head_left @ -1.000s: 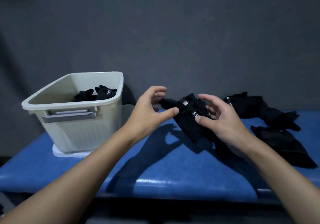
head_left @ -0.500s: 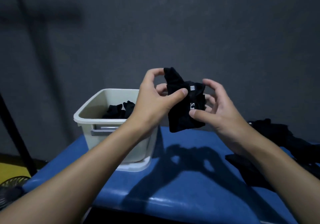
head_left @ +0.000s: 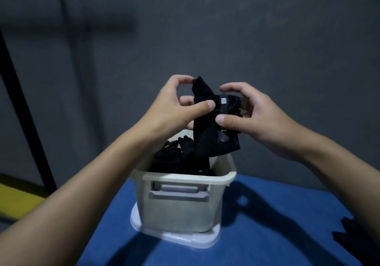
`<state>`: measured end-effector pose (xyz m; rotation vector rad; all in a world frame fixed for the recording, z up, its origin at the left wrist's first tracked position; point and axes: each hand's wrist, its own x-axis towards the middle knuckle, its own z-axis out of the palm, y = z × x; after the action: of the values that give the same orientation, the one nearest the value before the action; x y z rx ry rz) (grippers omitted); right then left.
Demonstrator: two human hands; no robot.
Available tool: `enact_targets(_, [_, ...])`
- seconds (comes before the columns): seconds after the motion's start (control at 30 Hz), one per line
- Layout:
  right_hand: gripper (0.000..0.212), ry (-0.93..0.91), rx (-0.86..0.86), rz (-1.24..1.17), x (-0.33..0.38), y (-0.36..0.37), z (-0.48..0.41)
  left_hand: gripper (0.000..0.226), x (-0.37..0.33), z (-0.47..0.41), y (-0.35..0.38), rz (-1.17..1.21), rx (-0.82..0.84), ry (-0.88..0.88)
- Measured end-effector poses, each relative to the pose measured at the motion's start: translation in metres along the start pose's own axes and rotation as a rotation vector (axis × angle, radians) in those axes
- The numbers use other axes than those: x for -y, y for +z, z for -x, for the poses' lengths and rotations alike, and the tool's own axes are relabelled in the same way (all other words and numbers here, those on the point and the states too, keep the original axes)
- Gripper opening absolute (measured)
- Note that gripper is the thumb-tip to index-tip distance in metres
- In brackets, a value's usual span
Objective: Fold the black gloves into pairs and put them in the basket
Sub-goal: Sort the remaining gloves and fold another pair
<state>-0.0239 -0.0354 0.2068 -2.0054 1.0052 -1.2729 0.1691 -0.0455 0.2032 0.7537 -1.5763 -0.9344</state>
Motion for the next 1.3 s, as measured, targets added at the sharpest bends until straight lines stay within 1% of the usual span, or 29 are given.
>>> enact_targets(0.07, [0.055, 0.039, 0.008, 0.042, -0.007, 0.006, -0.008, 0.041, 0.013, -0.001, -0.019, -0.2, -0.024, 0.053])
enact_targets(0.13, [0.055, 0.084, 0.009, 0.09, -0.015, 0.011, -0.016, 0.028, 0.029, -0.001, -0.04, -0.429, -0.06, 0.118])
enact_targets(0.23, [0.054, 0.118, 0.037, 0.197, -0.028, 0.019, -0.026, 0.011, 0.047, 0.002, -0.065, -0.647, -0.037, 0.121])
enact_targets(0.33, [0.054, 0.151, 0.093, 0.224, -0.034, 0.031, -0.036, 0.014, 0.054, 0.005, -0.081, -0.764, -0.011, 0.096])
enact_targets(0.4, [0.053, 0.192, 0.122, 0.152, -0.038, 0.043, -0.041, 0.017, 0.058, 0.006, -0.088, -0.806, -0.004, 0.091])
enact_targets(0.53, [0.044, 0.311, 0.179, 0.104, -0.046, 0.068, -0.046, 0.022, 0.068, 0.008, -0.096, -0.809, 0.013, 0.107])
enact_targets(0.67, [0.027, 0.461, 0.301, -0.009, -0.051, 0.087, -0.042, 0.031, 0.075, 0.011, -0.105, -0.761, 0.048, 0.11])
enact_targets(0.8, [0.026, 0.523, 0.368, 0.013, -0.056, 0.098, -0.038, 0.044, 0.085, 0.016, -0.117, -0.724, 0.083, 0.108])
enact_targets(0.9, [0.02, 0.585, 0.398, -0.024, -0.056, 0.099, -0.038, 0.046, 0.092, 0.021, -0.121, -0.68, 0.083, 0.103])
enact_targets(0.97, [0.019, 0.643, 0.424, -0.081, -0.054, 0.101, -0.038, 0.045, 0.095, 0.022, -0.121, -0.658, 0.097, 0.114])
enact_targets(1.0, [0.019, 0.651, 0.432, -0.067, -0.053, 0.103, -0.037, 0.045, 0.097, 0.022, -0.122, -0.653, 0.104, 0.118])
enact_targets(1.03, [0.02, 0.621, 0.438, 0.019, -0.055, 0.104, -0.037, 0.045, 0.098, 0.022, -0.122, -0.65, 0.108, 0.12])
enact_targets(1.07, [0.023, 0.556, 0.447, 0.167, -0.058, 0.105, -0.039, 0.045, 0.099, 0.023, -0.122, -0.646, 0.11, 0.122])
enact_targets(1.13, [0.036, 0.409, 0.49, 0.453, -0.061, 0.106, -0.042, 0.046, 0.1, 0.023, -0.123, -0.639, 0.112, 0.129])
enact_targets(1.17, [0.042, 0.37, 0.509, 0.516, -0.062, 0.106, -0.043, 0.046, 0.101, 0.024, -0.123, -0.637, 0.114, 0.134])
enact_targets(1.23, [0.05, 0.327, 0.539, 0.559, -0.062, 0.106, -0.044, 0.044, 0.1, 0.025, -0.123, -0.635, 0.119, 0.141])
enact_targets(1.3, [0.052, 0.248, 0.56, 0.614, -0.063, 0.106, -0.044, 0.041, 0.1, 0.027, -0.122, -0.627, 0.124, 0.144])
